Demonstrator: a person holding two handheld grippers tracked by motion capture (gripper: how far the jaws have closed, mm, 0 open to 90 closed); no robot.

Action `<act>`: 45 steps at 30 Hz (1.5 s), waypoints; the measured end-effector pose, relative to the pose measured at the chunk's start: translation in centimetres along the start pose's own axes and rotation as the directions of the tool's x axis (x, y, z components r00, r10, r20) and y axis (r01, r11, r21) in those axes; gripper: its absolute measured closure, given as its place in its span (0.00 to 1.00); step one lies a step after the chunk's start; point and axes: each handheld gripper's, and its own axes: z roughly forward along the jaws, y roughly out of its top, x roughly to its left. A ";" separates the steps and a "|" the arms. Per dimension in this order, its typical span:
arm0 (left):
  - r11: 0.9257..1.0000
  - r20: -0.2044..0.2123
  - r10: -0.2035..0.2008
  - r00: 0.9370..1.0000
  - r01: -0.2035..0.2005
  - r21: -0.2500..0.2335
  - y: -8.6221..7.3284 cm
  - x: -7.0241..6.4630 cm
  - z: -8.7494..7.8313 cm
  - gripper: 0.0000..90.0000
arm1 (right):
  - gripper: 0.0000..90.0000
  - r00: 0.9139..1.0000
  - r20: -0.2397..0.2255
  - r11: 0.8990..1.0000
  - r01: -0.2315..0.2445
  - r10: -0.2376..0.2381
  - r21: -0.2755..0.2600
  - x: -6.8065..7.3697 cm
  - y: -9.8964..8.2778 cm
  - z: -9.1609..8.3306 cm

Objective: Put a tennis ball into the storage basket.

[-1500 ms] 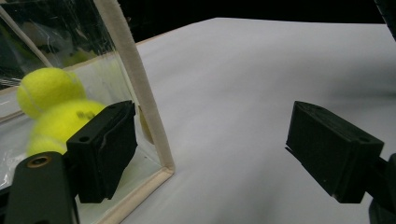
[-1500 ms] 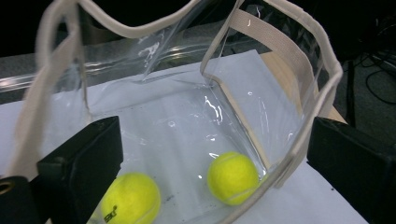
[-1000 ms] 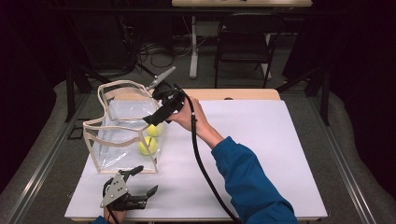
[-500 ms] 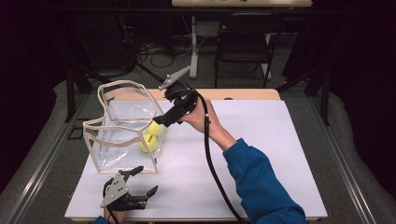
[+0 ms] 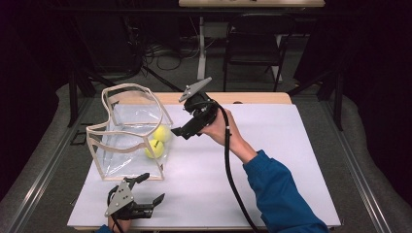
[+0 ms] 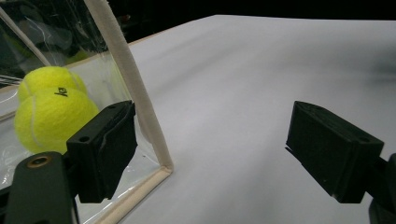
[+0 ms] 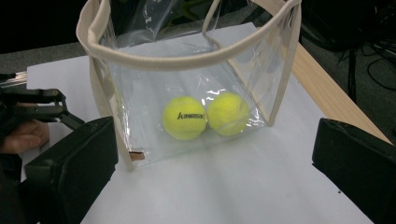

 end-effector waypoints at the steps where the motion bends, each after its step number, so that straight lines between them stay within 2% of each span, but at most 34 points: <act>1: 1.000 0.001 0.000 1.000 0.000 0.001 0.0 0.0 0.0 0.18 | 0.00 1.000 0.002 1.000 0.000 0.000 0.000 0.0 -0.2 -0.1; 20: 1.000 0.004 0.002 1.000 -0.002 0.001 0.0 0.0 0.0 0.18 | 0.00 0.999 0.030 0.999 -0.024 0.023 0.040 -0.2 -4.6 -1.2; 29: 1.000 0.003 0.004 1.000 -0.004 0.003 0.0 0.0 0.0 0.18 | 0.00 0.998 0.045 0.997 -0.049 0.047 0.056 -0.2 -7.1 -1.8; 45: 1.000 0.001 0.006 1.000 -0.006 0.004 0.0 -0.1 0.0 0.18 | 0.00 0.995 0.051 0.994 -0.091 0.088 0.053 0.1 -10.8 -2.5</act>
